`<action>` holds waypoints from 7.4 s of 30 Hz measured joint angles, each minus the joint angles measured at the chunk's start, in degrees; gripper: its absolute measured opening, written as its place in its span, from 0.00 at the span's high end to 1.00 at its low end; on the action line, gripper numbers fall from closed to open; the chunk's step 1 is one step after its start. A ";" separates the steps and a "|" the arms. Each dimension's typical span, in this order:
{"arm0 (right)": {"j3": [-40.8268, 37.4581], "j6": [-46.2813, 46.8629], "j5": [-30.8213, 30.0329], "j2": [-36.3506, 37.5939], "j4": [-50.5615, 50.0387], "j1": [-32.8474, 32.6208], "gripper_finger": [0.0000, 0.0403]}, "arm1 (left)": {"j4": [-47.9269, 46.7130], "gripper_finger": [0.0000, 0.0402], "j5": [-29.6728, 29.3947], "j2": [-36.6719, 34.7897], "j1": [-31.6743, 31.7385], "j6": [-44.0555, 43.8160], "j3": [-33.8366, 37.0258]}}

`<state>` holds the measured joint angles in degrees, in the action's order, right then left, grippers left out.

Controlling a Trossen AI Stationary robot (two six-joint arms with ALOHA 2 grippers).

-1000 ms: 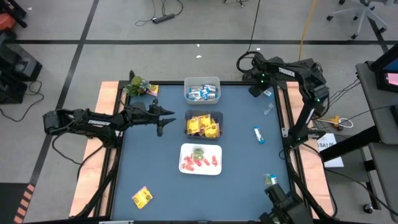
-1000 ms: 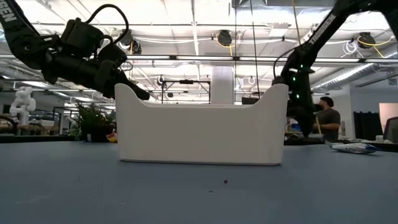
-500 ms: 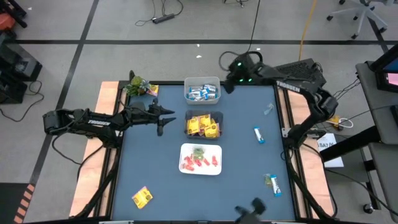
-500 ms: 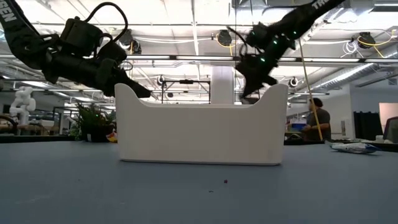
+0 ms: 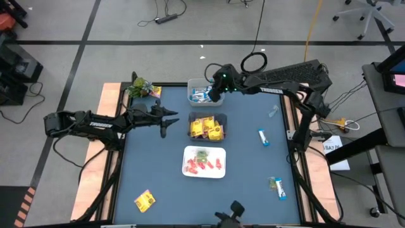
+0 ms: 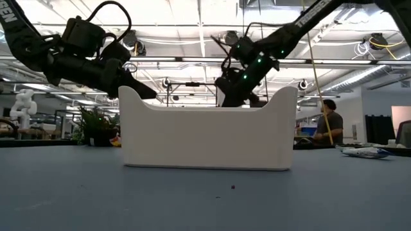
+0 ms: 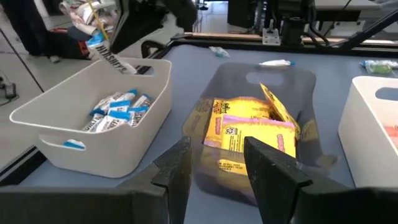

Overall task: Sort candy
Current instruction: Put the white chocolate bar into the gray bin

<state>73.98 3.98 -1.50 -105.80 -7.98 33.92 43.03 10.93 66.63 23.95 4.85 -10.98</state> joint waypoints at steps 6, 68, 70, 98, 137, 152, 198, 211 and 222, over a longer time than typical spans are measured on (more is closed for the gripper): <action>3.19 -1.61 0.06 -5.11 -1.81 0.99 0.98 | -0.22 0.62 -0.63 0.00 -0.08 -2.88 0.00; -6.63 -0.03 -1.65 6.31 5.63 -2.18 1.00 | 0.52 0.98 -3.20 0.13 1.00 0.01 -2.67; -1.09 -1.07 -1.34 2.35 0.00 -0.93 1.00 | 0.55 0.98 -3.20 0.13 1.00 0.02 -2.67; 13.55 -8.14 -5.97 -1.57 -20.08 -1.95 0.87 | -0.08 0.98 -3.22 0.13 1.00 0.36 -2.64; -34.12 37.38 -15.95 43.68 -36.56 -36.63 0.88 | -1.53 0.98 -3.22 0.13 1.00 0.03 -2.64; -35.43 61.39 -10.61 39.97 -50.38 -44.16 0.61 | -2.01 0.98 -3.22 0.13 0.98 -0.01 -2.64; -34.00 30.55 -26.07 36.83 -12.53 -38.74 1.00 | -1.99 0.98 -3.22 0.13 0.98 -0.04 -2.64; -19.60 10.97 -13.83 22.77 -5.38 -19.39 1.00 | -1.62 0.98 -3.22 0.13 0.89 -0.05 -2.69; 5.11 0.21 0.68 0.23 -16.24 -6.01 1.00 | -1.99 0.98 -3.25 0.13 0.89 -0.04 -2.69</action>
<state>79.09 4.19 -0.82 -105.57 -24.22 27.90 41.04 7.68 66.76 24.84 4.82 -13.67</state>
